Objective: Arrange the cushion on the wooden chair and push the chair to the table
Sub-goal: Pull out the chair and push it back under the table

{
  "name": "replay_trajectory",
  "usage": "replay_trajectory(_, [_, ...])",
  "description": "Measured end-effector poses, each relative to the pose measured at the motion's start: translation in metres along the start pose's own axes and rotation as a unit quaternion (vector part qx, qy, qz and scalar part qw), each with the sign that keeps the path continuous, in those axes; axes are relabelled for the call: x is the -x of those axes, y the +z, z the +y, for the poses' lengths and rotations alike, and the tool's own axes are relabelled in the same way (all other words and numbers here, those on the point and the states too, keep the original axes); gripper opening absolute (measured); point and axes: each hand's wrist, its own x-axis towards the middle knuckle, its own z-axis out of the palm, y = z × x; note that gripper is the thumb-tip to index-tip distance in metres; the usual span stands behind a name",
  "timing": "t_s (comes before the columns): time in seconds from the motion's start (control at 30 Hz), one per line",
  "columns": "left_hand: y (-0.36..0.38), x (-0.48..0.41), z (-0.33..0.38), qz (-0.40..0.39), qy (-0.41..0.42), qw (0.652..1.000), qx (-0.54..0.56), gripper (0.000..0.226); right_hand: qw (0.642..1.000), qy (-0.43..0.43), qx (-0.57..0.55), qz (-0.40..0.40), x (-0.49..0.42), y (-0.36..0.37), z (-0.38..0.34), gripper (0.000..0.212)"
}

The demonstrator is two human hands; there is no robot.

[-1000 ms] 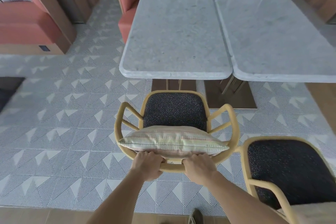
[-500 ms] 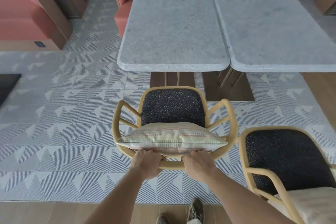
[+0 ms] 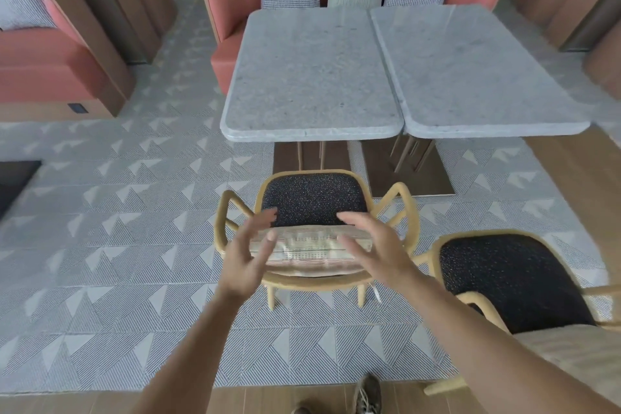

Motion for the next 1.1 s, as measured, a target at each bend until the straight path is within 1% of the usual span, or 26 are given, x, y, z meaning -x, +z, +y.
replay_trajectory(0.07, [-0.012, -0.003, 0.052, 0.070, 0.069, 0.990, 0.096, 0.074, 0.986, -0.066, -0.107, 0.109, 0.005, -0.031, -0.047, 0.071])
replay_trajectory(0.13, [-0.021, -0.002, 0.109, 0.101, 0.133, 0.970, 0.178, 0.079, 0.957, -0.154, -0.178, 0.172, 0.016, -0.062, -0.093, 0.083])
replay_trajectory(0.2, [-0.027, 0.006, 0.161, 0.102, 0.179, 0.956, 0.211, 0.078, 0.932, -0.224, -0.211, 0.192, 0.036, -0.090, -0.128, 0.086])
replay_trajectory(0.3, [-0.025, 0.026, 0.217, 0.094, 0.228, 0.945, 0.217, 0.078, 0.919, -0.268, -0.211, 0.200, 0.080, -0.122, -0.152, 0.094])
replay_trajectory(0.4, [-0.007, 0.055, 0.255, 0.090, 0.260, 0.937, 0.214, 0.075, 0.913, -0.288, -0.199, 0.212, 0.133, -0.152, -0.154, 0.098])
replay_trajectory(0.5, [0.026, 0.087, 0.292, 0.075, 0.298, 0.930, 0.201, 0.074, 0.909, -0.300, -0.182, 0.224, 0.188, -0.186, -0.149, 0.099])
replay_trajectory(0.63, [0.094, 0.142, 0.344, 0.048, 0.339, 0.921, 0.187, 0.070, 0.897, -0.334, -0.173, 0.233, 0.273, -0.241, -0.127, 0.098])
replay_trajectory(0.8, [0.185, 0.209, 0.409, 0.022, 0.356, 0.917, 0.181, 0.077, 0.897, -0.335, -0.150, 0.247, 0.376, -0.316, -0.101, 0.101])
replay_trajectory(0.97, [0.230, 0.234, 0.465, 0.052, 0.358, 0.916, 0.176, 0.076, 0.898, -0.349, -0.143, 0.226, 0.413, -0.378, -0.095, 0.102])
replay_trajectory(1.03, [0.246, 0.231, 0.480, 0.056, 0.362, 0.915, 0.169, 0.078, 0.893, -0.359, -0.135, 0.234, 0.414, -0.399, -0.089, 0.099])
replay_trajectory(1.1, [0.268, 0.224, 0.484, 0.054, 0.368, 0.914, 0.164, 0.078, 0.892, -0.356, -0.134, 0.244, 0.415, -0.416, -0.074, 0.101])
